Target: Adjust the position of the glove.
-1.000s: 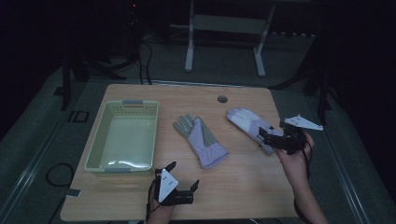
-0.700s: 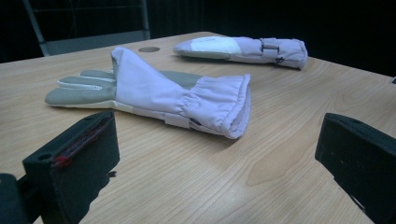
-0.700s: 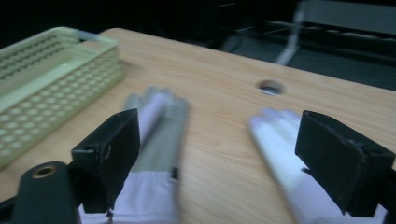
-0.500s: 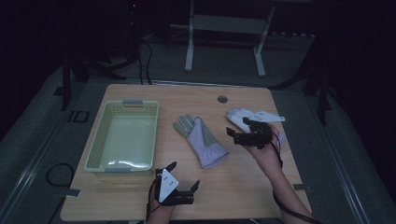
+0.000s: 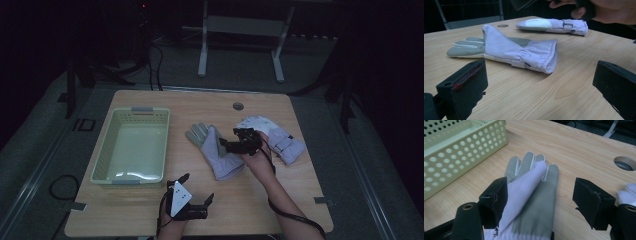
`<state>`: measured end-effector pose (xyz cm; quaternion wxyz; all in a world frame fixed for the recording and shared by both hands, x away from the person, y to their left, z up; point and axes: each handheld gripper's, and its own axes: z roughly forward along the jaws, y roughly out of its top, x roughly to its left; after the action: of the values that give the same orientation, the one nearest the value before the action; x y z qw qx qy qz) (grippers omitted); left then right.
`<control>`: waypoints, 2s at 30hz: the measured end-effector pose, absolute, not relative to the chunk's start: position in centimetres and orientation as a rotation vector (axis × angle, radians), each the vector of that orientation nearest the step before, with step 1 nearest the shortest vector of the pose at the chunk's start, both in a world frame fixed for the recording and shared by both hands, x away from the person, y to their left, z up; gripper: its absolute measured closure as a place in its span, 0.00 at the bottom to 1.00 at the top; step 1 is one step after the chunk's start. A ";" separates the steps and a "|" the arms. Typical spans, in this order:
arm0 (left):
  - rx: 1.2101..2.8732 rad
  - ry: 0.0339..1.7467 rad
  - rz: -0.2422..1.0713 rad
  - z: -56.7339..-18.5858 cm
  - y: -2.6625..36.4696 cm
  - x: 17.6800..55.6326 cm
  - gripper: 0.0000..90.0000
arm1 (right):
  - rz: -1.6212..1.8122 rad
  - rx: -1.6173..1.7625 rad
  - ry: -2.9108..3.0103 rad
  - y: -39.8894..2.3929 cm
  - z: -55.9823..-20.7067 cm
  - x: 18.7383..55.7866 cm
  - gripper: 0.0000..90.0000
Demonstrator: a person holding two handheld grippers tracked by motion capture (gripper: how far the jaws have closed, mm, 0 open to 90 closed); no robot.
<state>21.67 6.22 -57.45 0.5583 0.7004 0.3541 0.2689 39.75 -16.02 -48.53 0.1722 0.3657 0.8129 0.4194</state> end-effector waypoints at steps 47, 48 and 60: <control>1.670 0.821 0.632 -57.4 6.0 21.6 0.00 | 1.154 1.199 2.350 -13.8 -51.0 40.9 0.92; 1.671 0.821 0.632 -57.4 6.0 21.6 0.00 | 1.163 1.214 2.323 -13.8 -50.5 40.7 0.92; 1.672 0.824 0.633 -57.4 6.0 21.7 0.00 | 1.230 1.327 2.137 -15.8 -47.8 37.6 0.92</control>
<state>21.65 5.97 -57.41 0.5534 0.7074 0.3485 0.2680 37.59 -15.76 -47.81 0.1699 0.4670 0.7520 0.4330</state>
